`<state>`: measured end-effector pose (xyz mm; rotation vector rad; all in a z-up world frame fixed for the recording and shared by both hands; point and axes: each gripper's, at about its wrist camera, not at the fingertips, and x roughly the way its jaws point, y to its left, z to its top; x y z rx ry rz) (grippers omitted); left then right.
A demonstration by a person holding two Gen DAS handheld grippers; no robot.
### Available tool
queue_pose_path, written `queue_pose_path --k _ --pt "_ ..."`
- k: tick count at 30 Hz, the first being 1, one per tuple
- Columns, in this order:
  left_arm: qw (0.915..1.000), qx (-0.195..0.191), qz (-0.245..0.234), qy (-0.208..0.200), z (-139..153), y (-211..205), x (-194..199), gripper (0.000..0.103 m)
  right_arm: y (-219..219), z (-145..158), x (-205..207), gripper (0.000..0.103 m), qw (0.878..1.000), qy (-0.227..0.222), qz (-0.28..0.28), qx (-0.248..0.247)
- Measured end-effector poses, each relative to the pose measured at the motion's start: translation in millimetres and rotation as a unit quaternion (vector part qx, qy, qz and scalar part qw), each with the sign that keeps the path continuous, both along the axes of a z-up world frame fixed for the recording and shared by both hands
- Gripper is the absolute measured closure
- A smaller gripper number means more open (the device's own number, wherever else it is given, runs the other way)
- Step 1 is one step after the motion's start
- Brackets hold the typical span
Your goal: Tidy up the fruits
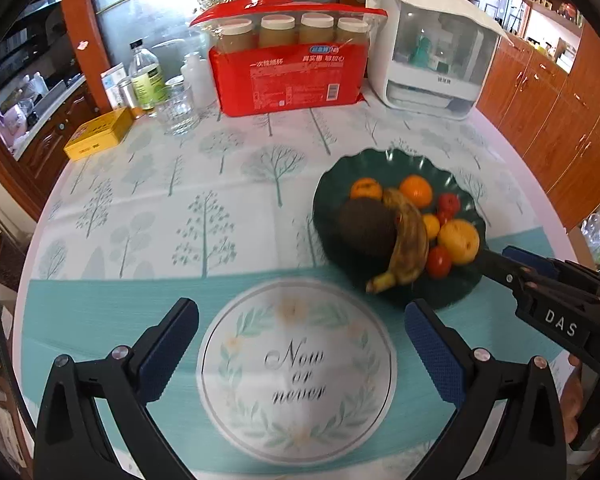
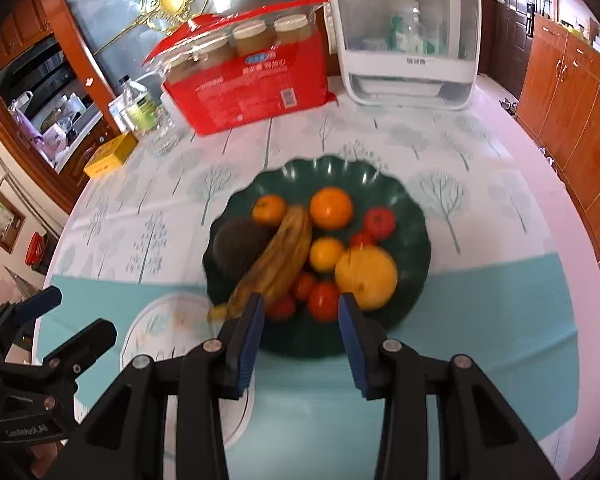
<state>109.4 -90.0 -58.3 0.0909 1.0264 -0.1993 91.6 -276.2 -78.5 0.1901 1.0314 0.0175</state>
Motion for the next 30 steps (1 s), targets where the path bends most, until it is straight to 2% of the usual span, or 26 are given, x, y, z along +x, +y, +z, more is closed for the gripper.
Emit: queue_pose_path --k 8,10,15,22,30 --pt "0.9999 0.009 0.005 -0.013 12.6 12.8 -63.9 0.001 20.8 4.1 -65.2 0.062 1.0 0.016 0.02 0.01" --pt "0.9996 0.016 0.008 -0.021 19.5 16.4 -76.3 0.001 25.3 10.3 -79.3 0.057 1.0 0.012 0.023 0.013" --pt "0.9991 0.005 0.026 -0.033 38.5 29.6 -99.1 0.001 34.6 37.0 -108.6 0.045 1.0 -0.013 0.013 0.009" --pt "0.9974 -0.013 0.056 -0.043 53.7 45.6 -121.3 0.001 46.2 72.2 -131.4 0.034 0.999 -0.049 0.003 0.001" --pt "0.9964 -0.012 0.07 -0.046 58.0 52.8 -132.7 0.001 62.0 80.6 -136.9 0.033 0.998 -0.058 0.02 -0.018"
